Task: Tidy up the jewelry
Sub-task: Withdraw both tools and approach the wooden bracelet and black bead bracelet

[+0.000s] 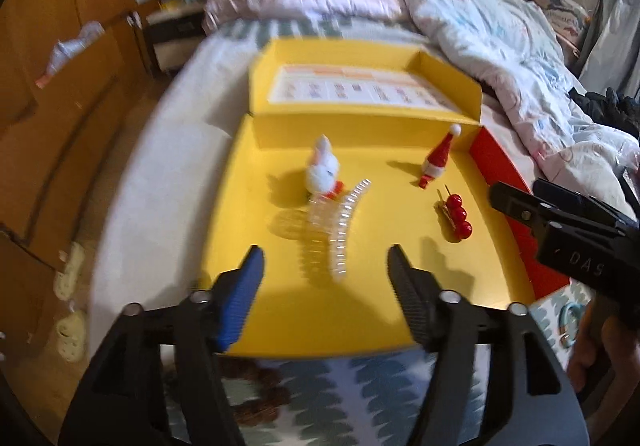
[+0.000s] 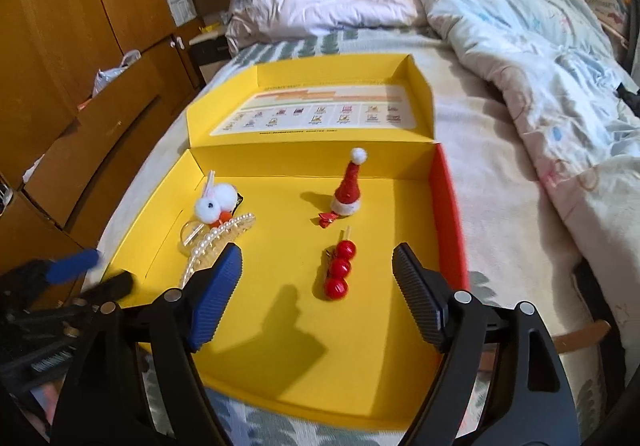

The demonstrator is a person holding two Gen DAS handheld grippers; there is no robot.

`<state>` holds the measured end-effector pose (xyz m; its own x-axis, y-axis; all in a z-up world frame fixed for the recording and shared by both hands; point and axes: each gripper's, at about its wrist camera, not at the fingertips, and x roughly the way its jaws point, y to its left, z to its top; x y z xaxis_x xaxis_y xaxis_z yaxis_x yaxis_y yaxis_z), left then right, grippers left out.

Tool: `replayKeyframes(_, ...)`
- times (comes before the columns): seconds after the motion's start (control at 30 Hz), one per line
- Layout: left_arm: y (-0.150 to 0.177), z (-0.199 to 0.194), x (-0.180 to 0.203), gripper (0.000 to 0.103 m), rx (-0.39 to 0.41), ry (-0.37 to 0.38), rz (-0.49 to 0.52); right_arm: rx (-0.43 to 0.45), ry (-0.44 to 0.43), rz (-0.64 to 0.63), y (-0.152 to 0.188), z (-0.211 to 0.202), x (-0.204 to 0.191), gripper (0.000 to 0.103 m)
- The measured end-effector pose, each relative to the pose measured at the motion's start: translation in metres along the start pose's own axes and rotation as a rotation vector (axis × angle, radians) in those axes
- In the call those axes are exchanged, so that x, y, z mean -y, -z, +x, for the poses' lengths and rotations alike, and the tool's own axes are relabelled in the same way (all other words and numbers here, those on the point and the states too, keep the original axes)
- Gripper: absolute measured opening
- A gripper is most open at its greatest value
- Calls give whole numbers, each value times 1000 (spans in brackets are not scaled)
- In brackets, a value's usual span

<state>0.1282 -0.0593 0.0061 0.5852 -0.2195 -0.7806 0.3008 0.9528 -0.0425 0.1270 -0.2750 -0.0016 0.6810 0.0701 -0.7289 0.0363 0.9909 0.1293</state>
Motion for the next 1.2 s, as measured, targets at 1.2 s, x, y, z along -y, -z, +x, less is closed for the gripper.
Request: replayKeyframes(1.2, 181, -61, -47, 75, -48, -94, 36, -76, 64, -65, 168, -89, -18, 83)
